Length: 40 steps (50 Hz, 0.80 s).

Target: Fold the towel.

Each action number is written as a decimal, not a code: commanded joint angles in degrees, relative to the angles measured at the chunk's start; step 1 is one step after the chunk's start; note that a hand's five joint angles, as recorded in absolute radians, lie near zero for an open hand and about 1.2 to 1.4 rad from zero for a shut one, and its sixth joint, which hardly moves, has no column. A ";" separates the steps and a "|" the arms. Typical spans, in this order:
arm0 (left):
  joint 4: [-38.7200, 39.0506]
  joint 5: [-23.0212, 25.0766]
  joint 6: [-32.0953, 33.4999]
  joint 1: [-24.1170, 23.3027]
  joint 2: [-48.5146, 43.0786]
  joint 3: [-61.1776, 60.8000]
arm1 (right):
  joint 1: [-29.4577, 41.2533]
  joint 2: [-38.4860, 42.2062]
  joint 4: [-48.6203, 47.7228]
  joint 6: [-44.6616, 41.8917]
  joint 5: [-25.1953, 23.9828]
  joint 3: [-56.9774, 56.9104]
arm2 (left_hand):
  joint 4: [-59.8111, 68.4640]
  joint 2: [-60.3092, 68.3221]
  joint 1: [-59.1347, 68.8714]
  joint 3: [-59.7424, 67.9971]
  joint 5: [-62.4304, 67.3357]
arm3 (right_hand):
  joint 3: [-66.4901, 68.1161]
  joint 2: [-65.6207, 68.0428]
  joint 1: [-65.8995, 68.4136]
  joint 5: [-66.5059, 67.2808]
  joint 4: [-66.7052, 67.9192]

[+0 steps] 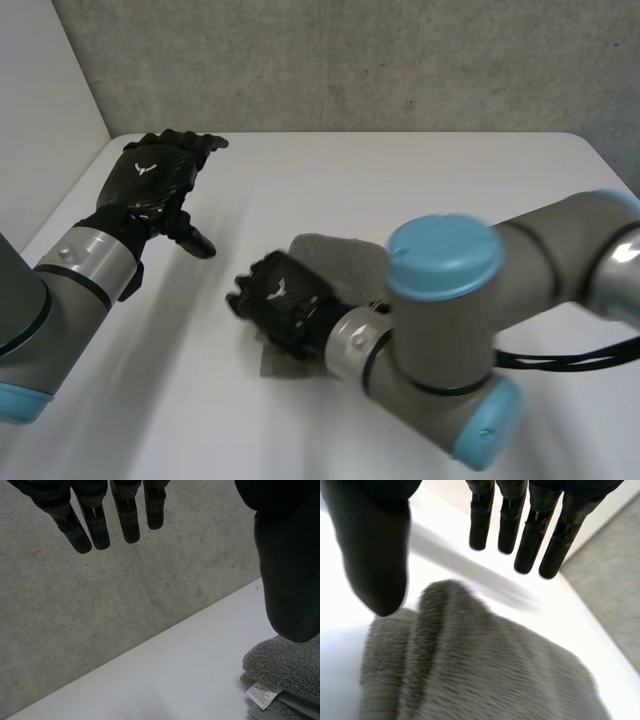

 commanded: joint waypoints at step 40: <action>-6.92 -7.70 7.34 -15.28 -27.10 10.76 | -14.39 7.00 -0.94 22.60 9.64 2.92 | -0.49 -2.65 -1.49 -2.67 -12.83 | -16.63 -16.45 -15.99 -14.72 -16.24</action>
